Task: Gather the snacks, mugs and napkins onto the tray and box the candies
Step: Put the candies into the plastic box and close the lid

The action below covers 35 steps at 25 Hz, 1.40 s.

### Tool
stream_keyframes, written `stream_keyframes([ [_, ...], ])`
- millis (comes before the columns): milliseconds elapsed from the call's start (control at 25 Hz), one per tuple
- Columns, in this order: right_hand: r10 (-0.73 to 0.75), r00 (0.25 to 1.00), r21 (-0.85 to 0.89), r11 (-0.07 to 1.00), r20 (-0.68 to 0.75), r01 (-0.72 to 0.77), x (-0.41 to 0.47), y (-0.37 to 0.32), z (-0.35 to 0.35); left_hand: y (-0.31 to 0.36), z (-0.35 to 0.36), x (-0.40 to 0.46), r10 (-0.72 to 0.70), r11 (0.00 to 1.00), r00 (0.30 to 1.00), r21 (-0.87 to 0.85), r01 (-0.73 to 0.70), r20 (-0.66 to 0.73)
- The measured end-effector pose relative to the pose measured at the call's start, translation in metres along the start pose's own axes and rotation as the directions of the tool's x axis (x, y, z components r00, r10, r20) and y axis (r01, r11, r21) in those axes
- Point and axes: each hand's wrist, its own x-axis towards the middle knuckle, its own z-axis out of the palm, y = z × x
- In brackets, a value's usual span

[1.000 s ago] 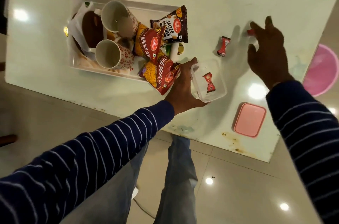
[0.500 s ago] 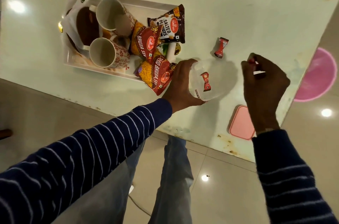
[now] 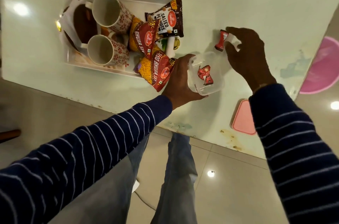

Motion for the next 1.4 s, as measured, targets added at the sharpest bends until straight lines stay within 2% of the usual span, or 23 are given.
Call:
stream_keyframes([
  [80, -0.025, 0.984, -0.208, 0.976, 0.178, 0.063, 0.015, 0.011, 0.006, -0.002, 0.001, -0.005, -0.018, 1.0, 1.0, -0.018, 0.018, -0.006],
  [200, -0.078, 0.986, -0.316, 0.941, 0.147, 0.122, 0.013, 0.018, 0.012, -0.004, 0.001, -0.01, -0.018, 1.0, 1.0, -0.024, 0.018, -0.007],
  [320, -0.01, 0.999, -0.229, 0.973, 0.032, 0.017, -0.011, 0.025, 0.014, -0.004, 0.0, -0.013, -0.02, 1.0, 1.0, -0.016, 0.02, 0.015],
  [480, 0.23, 0.962, 0.0, 0.973, -0.147, -0.232, -0.049, 0.021, -0.004, -0.005, 0.001, -0.013, -0.034, 0.999, 0.999, -0.026, 0.035, 0.035],
  [560, 0.185, 0.961, 0.127, 0.979, -0.204, -0.162, -0.071, -0.001, -0.013, -0.006, 0.002, -0.012, -0.035, 0.999, 0.999, -0.019, 0.036, 0.039],
  [600, 0.124, 0.975, 0.174, 0.98, -0.184, -0.092, -0.083, -0.013, -0.014, -0.006, 0.002, -0.012, -0.037, 0.999, 0.998, -0.027, 0.039, 0.05],
  [720, -0.033, 0.999, 0.172, 0.985, 0.008, 0.032, -0.107, -0.038, -0.001, -0.005, 0.002, -0.011, -0.054, 0.997, 0.994, -0.046, 0.059, 0.095],
  [760, -0.041, 0.999, 0.159, 0.987, 0.028, 0.036, -0.11, -0.038, 0.002, -0.004, 0.001, -0.011, -0.056, 0.997, 0.993, -0.04, 0.061, 0.107],
  [840, 0.057, 0.994, 0.186, 0.982, -0.093, -0.038, -0.116, -0.028, 0.004, -0.003, -0.002, -0.01, -0.052, 0.998, 0.992, -0.035, 0.056, 0.118],
  [880, 0.164, 0.968, 0.211, 0.97, -0.191, -0.123, -0.122, -0.017, 0.004, -0.004, -0.004, -0.01, -0.045, 0.998, 0.992, -0.031, 0.049, 0.117],
  [960, 0.439, 0.844, 0.178, 0.898, -0.307, -0.403, -0.137, 0.006, 0.01, -0.005, -0.008, -0.01, -0.021, 1.0, 0.993, -0.017, 0.023, 0.117],
  [1040, 0.692, 0.674, 0.064, 0.709, -0.259, -0.702, -0.158, 0.027, 0.021, -0.007, -0.009, -0.011, -0.001, 1.0, 0.992, -0.008, 0.002, 0.124],
  [1080, 0.757, 0.615, 0.043, 0.638, -0.22, -0.769, -0.167, 0.033, 0.027, -0.007, -0.008, -0.012, 0.002, 1.0, 0.992, -0.01, -0.001, 0.123],
  [1120, 0.787, 0.586, 0.05, 0.605, -0.193, -0.795, -0.174, 0.037, 0.032, -0.006, -0.007, -0.013, -0.002, 1.0, 0.992, -0.018, 0.004, 0.122],
  [1240, 0.802, 0.567, 0.136, 0.593, -0.191, -0.793, -0.185, 0.05, 0.043, -0.007, -0.005, -0.017, -0.007, 0.999, 0.99, -0.049, 0.014, 0.138],
  [1400, 0.849, 0.51, 0.368, 0.521, -0.136, -0.77, -0.179, 0.06, 0.035, -0.007, -0.007, -0.021, 0.006, 0.999, 0.986, -0.049, 0.002, 0.167],
])
